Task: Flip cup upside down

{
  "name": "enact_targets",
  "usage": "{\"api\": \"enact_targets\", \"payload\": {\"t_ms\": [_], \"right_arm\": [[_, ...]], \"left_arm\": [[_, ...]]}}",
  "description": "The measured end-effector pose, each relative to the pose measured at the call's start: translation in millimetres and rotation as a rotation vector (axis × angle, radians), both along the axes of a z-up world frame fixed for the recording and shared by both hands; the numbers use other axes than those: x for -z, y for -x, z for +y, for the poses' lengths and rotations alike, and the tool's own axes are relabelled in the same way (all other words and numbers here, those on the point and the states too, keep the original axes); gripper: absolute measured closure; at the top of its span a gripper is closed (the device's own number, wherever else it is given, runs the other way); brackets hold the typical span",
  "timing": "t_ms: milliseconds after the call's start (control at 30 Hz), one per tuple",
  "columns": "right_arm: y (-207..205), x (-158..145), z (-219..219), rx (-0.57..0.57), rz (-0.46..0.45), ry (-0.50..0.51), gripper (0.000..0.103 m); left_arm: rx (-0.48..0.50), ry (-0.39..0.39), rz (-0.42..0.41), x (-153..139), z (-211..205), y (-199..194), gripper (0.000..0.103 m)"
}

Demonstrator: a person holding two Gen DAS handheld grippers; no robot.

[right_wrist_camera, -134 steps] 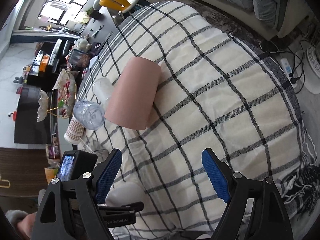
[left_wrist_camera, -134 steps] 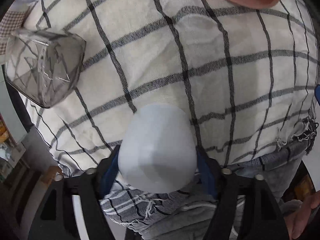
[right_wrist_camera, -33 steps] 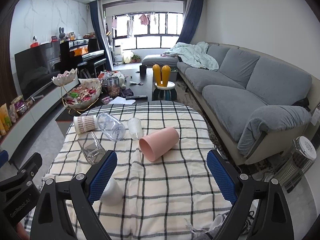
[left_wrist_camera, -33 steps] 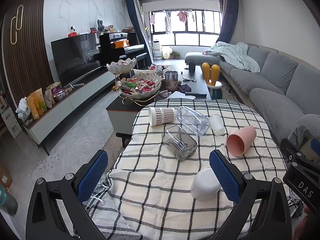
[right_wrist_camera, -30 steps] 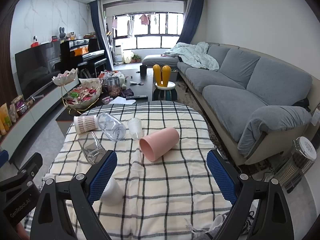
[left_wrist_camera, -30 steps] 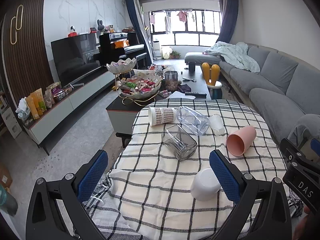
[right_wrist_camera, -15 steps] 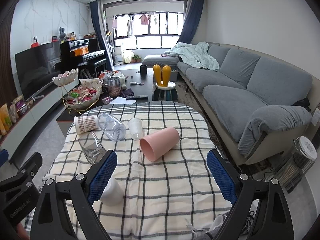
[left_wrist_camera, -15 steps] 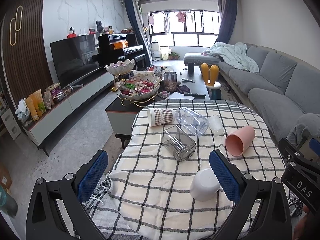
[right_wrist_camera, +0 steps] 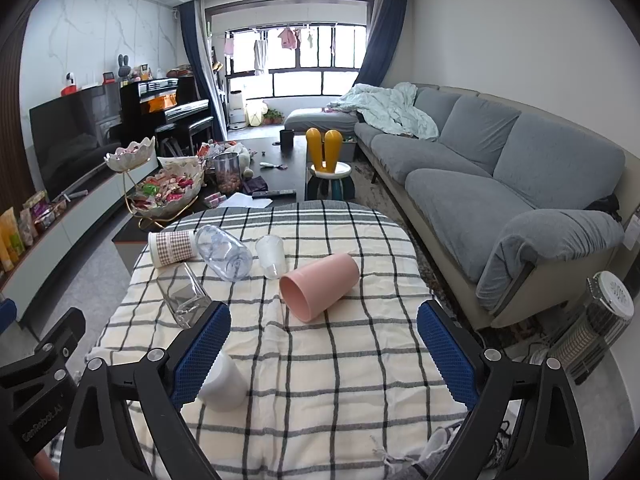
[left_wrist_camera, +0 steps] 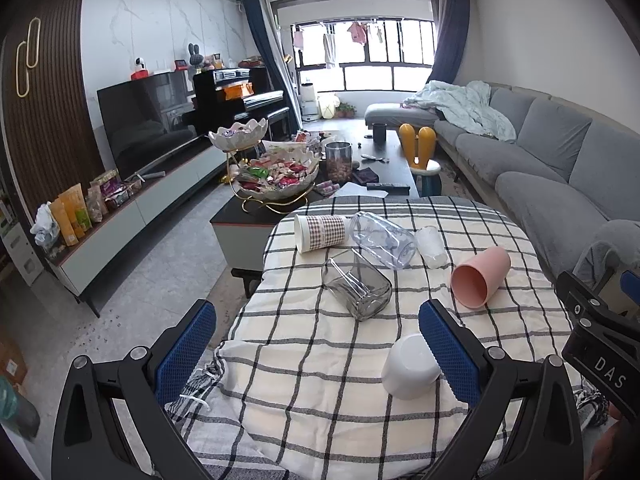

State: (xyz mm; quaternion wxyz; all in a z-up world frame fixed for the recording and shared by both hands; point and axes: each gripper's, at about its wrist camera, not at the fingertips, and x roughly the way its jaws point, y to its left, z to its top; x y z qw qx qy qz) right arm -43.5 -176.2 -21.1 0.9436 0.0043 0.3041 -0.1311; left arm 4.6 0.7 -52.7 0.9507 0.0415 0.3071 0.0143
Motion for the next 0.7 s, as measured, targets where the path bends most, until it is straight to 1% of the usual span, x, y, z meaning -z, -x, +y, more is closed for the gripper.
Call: {"api": "enact_targets", "payload": {"t_ms": [300, 533, 700], "right_arm": [[0.0, 0.0, 0.3, 0.000, 0.004, -0.005, 0.008], [-0.5, 0.7, 3.2, 0.000, 0.003, -0.005, 0.008], [-0.2, 0.4, 2.0, 0.002, 0.002, -0.006, 0.008]], "left_arm": [[0.007, 0.009, 0.001, 0.1, 0.2, 0.4, 0.000], [0.003, 0.026, 0.025, 3.3, 2.0, -2.2, 0.000], [-0.002, 0.012, 0.017, 3.2, 0.8, -0.8, 0.000]]}}
